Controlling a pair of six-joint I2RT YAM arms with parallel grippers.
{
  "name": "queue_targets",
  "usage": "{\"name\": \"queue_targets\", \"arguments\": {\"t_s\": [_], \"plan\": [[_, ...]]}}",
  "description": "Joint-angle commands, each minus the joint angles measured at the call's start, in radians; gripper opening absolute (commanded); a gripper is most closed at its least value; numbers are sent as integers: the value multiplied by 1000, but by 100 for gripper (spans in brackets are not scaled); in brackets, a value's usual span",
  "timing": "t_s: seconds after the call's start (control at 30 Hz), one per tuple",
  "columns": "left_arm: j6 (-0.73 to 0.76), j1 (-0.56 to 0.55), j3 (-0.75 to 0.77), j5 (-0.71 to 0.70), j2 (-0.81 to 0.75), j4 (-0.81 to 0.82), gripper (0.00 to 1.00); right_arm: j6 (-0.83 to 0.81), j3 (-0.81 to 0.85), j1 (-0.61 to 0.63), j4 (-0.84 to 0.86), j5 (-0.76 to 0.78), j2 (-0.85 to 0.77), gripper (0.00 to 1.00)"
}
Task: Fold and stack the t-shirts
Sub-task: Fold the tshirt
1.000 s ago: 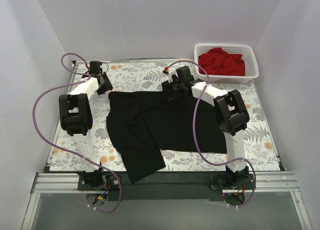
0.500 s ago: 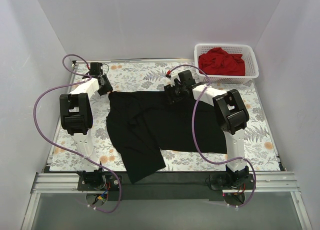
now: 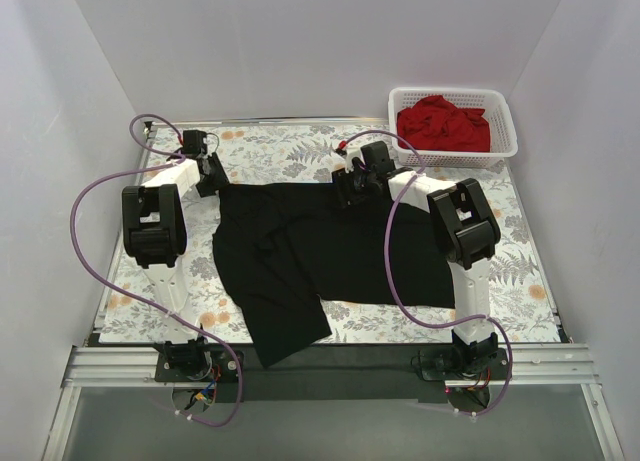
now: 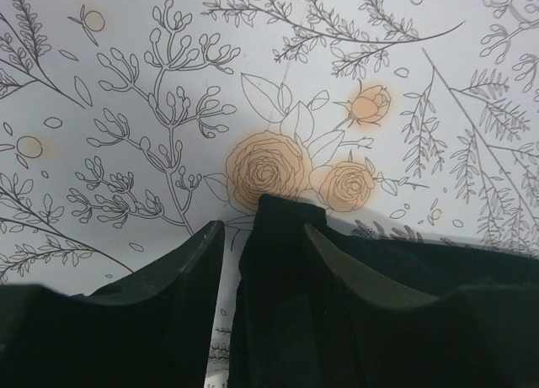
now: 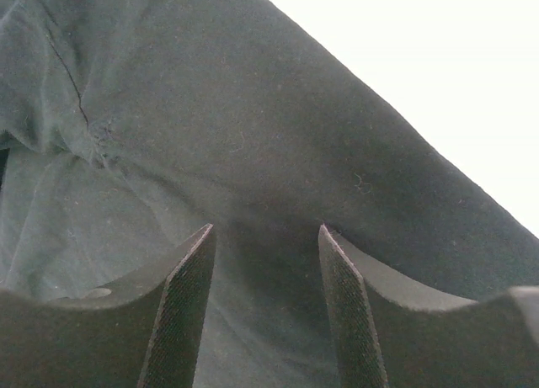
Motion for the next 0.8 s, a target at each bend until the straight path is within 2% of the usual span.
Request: {"name": "queue_targets", "arguments": {"t_s": [0.0,0.17,0.27,0.4,0.43,0.53,0.67,0.77], "plan": [[27,3,-18,17,-38,6,42,6,-29,-10,11,-1,29,50],[38,1,-25,17,-61,9,43,15,-41,-13,17,-7,38,50],[42,2,-27,17,-63,11,38,18,-46,-12,20,-10,36,50],[48,0,-30,12,-61,11,30,18,-50,-13,20,-11,36,50],[48,1,-33,9,-60,11,21,20,-52,-13,20,-11,35,50],[52,2,-30,-17,-55,9,12,23,-60,-15,20,-4,35,50],[-8,12,5,-117,-70,-21,6,53,-87,-31,20,15,33,50],[-129,54,24,-169,-113,-66,5,101,-122,-58,20,33,35,49]]}}
